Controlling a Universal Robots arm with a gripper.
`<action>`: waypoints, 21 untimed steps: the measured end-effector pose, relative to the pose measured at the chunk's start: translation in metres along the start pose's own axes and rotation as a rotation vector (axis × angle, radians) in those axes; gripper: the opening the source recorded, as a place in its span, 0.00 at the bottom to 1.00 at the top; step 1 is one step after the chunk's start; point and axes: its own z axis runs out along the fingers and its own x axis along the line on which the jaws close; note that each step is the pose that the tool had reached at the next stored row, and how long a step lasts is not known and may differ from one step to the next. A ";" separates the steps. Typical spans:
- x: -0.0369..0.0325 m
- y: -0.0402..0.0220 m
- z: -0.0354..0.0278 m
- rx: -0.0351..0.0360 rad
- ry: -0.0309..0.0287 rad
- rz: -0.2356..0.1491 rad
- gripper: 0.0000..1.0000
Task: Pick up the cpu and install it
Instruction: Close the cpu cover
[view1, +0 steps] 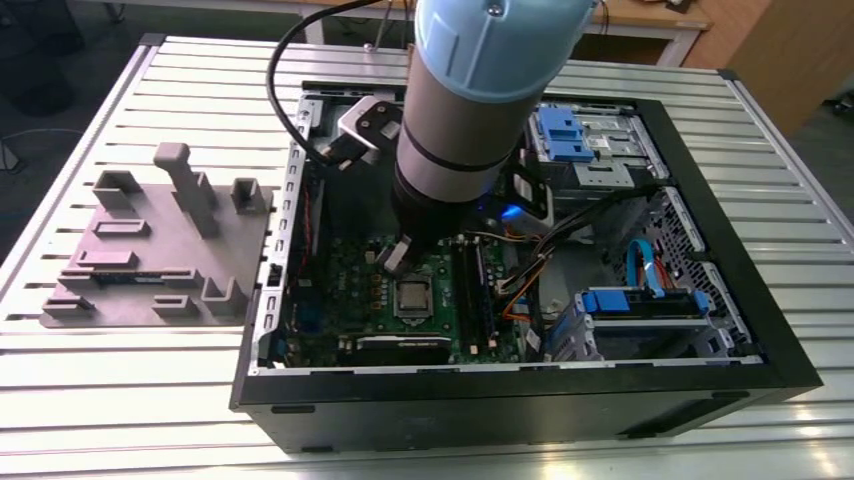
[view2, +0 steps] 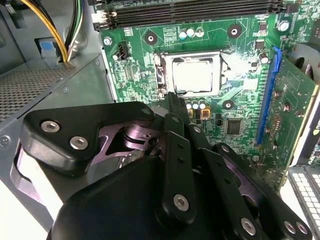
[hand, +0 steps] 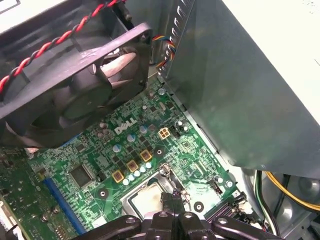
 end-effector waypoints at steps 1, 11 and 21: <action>-0.0005 0.0004 0.0001 -0.0001 0.0001 -0.001 0.10; -0.0118 0.0026 0.0017 -0.0007 0.0013 -0.007 0.10; -0.0116 0.0033 0.0020 0.0000 0.0004 -0.008 0.10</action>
